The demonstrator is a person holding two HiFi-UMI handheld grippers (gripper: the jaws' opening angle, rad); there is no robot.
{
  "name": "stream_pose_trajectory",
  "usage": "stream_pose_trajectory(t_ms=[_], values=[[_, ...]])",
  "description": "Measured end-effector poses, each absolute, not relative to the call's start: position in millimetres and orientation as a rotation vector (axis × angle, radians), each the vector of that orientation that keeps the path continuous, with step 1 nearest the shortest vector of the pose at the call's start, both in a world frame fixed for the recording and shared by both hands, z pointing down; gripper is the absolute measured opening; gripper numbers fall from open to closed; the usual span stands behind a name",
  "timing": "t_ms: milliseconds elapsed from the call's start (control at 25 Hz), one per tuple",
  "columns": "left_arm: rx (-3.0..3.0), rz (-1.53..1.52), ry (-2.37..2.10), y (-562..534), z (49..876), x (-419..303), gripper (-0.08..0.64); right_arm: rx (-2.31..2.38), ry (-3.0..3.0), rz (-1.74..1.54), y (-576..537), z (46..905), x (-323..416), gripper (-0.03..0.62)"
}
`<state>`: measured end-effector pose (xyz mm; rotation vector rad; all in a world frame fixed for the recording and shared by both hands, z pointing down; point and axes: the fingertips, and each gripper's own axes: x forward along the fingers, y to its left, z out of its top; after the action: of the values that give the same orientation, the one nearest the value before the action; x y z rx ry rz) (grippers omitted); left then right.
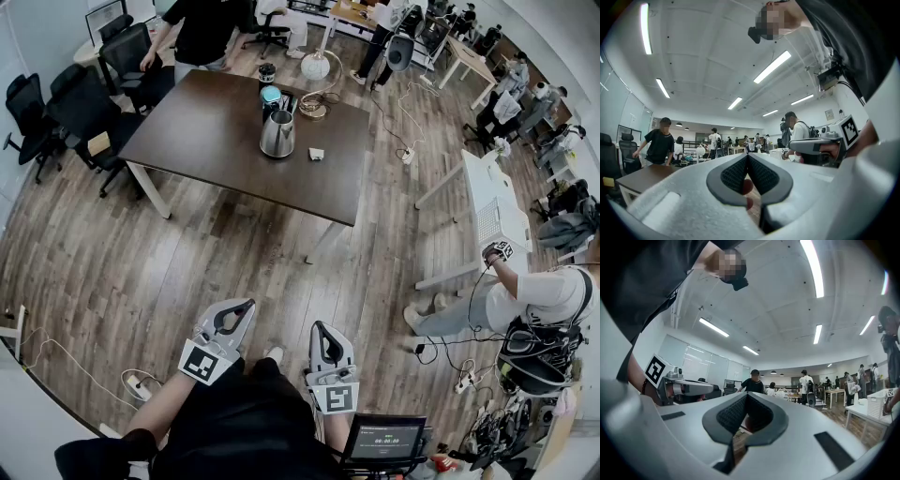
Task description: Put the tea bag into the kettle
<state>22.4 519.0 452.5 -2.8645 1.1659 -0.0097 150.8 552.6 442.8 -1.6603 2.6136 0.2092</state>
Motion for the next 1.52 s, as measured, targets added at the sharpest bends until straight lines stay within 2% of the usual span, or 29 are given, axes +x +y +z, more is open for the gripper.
stream_pose_trajectory(t_ms=[320, 1200, 1520], values=[[-2.860, 0.002, 1.160, 521.6, 449.5, 2.4, -0.015, -1.591, 2.606, 0.129, 561.0, 442.8, 130.2, 0.005], [-2.900, 0.020, 1.051, 496.2, 456.1, -77.2, -0.015, -1.646, 2.635, 0.200, 526.4, 435.8, 35.1, 0.006], [-2.795, 0.009, 0.955, 476.5, 451.3, -68.6, -0.015, -1.639, 2.644, 0.191, 507.9, 443.8, 36.6, 0.006]])
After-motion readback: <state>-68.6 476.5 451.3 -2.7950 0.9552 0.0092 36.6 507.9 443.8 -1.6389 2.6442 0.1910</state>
